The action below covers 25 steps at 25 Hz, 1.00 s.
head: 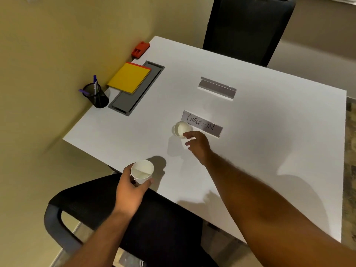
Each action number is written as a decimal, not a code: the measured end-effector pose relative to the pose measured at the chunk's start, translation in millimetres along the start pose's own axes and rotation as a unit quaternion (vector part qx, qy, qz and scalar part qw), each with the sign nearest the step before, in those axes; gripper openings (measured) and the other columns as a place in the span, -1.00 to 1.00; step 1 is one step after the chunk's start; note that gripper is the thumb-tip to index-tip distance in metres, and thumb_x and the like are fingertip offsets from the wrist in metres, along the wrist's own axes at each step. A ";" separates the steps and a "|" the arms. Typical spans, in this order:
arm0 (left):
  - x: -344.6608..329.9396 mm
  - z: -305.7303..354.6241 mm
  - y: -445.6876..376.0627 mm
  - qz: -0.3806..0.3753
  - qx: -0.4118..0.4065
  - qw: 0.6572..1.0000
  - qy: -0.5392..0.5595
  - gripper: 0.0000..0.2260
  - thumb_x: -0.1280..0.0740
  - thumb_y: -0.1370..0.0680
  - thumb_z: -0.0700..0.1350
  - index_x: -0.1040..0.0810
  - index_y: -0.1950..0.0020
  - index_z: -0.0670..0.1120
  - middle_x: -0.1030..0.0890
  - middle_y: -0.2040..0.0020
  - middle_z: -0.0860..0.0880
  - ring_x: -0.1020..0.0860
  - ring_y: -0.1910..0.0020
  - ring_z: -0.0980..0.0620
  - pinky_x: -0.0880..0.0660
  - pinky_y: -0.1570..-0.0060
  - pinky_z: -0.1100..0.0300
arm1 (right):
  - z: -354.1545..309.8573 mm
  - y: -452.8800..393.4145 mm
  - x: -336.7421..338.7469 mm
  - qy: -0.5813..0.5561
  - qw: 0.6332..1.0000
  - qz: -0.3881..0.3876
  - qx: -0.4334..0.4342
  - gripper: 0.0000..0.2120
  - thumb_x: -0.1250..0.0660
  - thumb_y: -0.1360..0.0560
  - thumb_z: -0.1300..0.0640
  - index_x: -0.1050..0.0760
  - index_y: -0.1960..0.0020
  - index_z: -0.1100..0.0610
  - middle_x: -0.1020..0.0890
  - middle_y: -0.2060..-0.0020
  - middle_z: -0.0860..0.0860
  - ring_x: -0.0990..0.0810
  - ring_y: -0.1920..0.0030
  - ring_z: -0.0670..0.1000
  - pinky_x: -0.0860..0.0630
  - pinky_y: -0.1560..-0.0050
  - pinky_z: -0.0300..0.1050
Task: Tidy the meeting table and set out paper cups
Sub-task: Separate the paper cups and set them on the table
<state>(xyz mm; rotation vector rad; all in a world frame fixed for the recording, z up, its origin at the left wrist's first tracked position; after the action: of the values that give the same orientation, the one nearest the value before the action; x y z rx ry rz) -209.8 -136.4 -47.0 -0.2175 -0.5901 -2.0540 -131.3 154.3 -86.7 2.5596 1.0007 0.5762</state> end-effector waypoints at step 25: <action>4.0 3.0 -5.5 0.016 -0.015 1.000 -0.011 -0.40 -0.63 -0.40 -0.06 -0.44 -0.32 0.26 -0.56 -0.20 0.22 -0.54 -0.19 0.18 -0.52 -0.04 0.32 | -15.2 14.7 -66.3 -0.109 0.990 -0.084 -0.029 -0.79 -0.32 -0.54 0.26 -0.63 -0.13 0.11 -0.67 0.07 0.08 -0.62 0.17 0.05 -0.50 0.10 -0.06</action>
<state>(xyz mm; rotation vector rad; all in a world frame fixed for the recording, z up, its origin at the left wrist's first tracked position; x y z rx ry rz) -216.9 -135.6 -44.6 -0.2646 -0.5662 -2.0330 -174.7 100.1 -83.5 2.3947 1.0902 0.2685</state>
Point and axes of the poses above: each hand's wrist, its own y-axis away from the middle knuckle, its own x-axis out of the back of the hand, z = x × y, the point moved 4 cm from there along -y, towards the middle knuckle
